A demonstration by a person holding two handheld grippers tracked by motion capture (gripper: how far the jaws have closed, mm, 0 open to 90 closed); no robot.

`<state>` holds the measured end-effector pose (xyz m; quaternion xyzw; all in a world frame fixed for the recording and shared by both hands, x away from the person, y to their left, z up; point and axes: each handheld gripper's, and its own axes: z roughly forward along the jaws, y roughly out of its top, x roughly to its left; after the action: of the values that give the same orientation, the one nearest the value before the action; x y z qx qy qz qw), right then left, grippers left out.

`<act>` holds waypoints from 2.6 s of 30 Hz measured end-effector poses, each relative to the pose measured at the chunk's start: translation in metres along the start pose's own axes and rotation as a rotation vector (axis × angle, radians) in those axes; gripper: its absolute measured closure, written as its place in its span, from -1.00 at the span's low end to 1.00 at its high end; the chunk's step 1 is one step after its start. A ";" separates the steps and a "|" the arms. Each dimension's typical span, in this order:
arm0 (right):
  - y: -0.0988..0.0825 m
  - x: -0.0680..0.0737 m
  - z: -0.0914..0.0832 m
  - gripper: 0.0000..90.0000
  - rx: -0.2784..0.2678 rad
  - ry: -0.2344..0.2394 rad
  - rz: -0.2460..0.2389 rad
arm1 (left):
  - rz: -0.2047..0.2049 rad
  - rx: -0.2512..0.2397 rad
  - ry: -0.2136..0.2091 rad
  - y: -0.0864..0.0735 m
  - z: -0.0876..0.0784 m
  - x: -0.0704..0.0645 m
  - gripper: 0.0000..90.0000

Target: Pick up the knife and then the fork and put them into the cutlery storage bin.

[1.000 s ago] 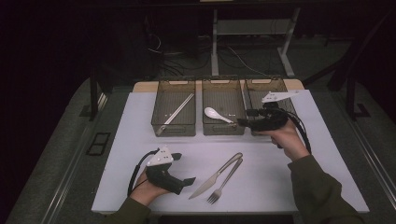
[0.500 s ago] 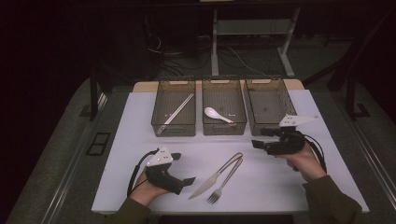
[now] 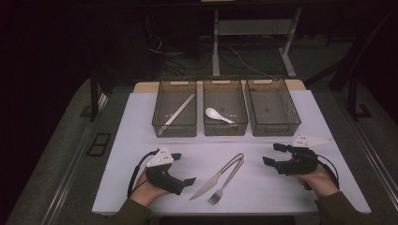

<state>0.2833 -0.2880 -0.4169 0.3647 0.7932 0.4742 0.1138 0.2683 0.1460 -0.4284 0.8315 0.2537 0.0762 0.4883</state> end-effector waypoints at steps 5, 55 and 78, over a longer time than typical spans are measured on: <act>-0.013 0.004 -0.005 -0.46 0.004 -0.007 0.011 | 0.004 0.003 0.000 0.000 0.000 0.000 -1.00; -0.032 0.009 -0.016 -0.48 0.012 -0.018 0.028 | 0.052 0.210 0.002 0.035 0.106 -0.037 0.53; -0.032 0.010 -0.016 -0.48 0.015 -0.016 0.025 | 0.099 0.233 -0.020 0.034 0.101 -0.021 0.75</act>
<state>0.2533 -0.3009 -0.4333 0.3792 0.7912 0.4667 0.1113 0.2994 0.0443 -0.4485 0.8948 0.2144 0.0618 0.3866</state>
